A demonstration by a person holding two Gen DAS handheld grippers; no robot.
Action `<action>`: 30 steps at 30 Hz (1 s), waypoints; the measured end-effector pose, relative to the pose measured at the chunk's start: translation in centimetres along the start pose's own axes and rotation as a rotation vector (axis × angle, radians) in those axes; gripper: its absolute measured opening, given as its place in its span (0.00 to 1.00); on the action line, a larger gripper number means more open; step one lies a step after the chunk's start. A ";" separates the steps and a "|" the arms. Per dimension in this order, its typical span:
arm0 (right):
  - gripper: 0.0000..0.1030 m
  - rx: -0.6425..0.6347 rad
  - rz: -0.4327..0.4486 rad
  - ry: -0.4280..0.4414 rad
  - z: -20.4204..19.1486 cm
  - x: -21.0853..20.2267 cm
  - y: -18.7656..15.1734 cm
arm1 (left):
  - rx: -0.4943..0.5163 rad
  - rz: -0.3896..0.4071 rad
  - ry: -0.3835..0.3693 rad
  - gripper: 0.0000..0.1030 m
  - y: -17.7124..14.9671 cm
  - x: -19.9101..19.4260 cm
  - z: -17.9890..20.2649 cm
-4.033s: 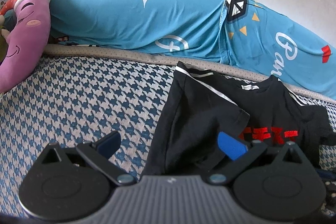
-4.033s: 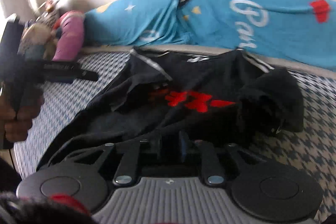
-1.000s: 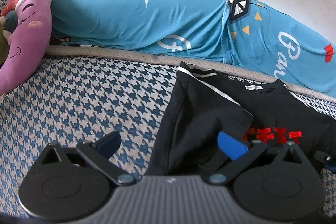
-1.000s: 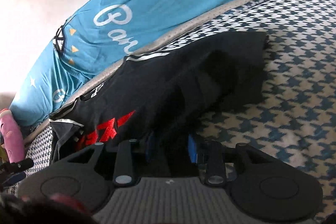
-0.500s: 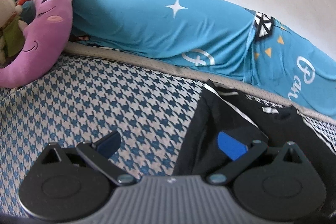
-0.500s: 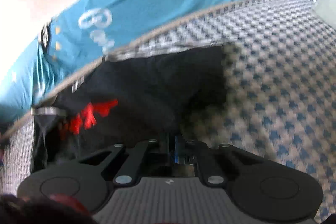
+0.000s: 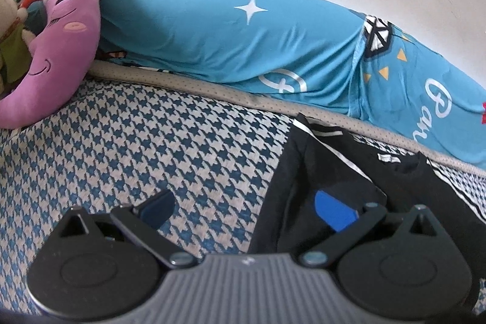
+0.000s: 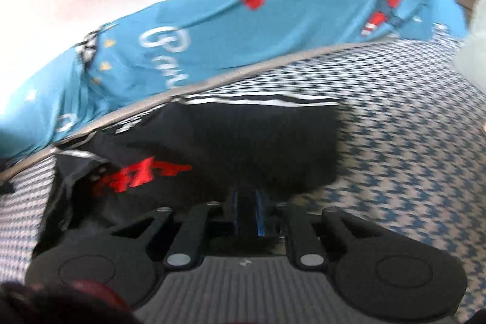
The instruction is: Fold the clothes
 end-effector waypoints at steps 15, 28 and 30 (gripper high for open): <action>0.24 -0.075 -0.125 0.163 -4.8 1.5 -3.2 | 0.260 0.060 -0.136 1.00 -1.7 1.2 7.0; 0.24 -0.087 -0.129 0.176 -5.2 1.8 -2.9 | 0.369 0.049 -0.149 0.99 -2.3 5.5 9.1; 0.24 -0.079 -0.131 0.177 -5.1 1.9 -2.8 | 0.383 0.045 -0.146 0.96 -2.3 5.9 9.3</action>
Point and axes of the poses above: each gripper's, at about its wrist camera, not at the fingertips, and x roughly the way its jaws point, z to its right, y to its top, the point moved 7 cm from there along x, roughly the way its jaws point, and after that the axes turned 10 degrees about x, right-handed, at the moved point
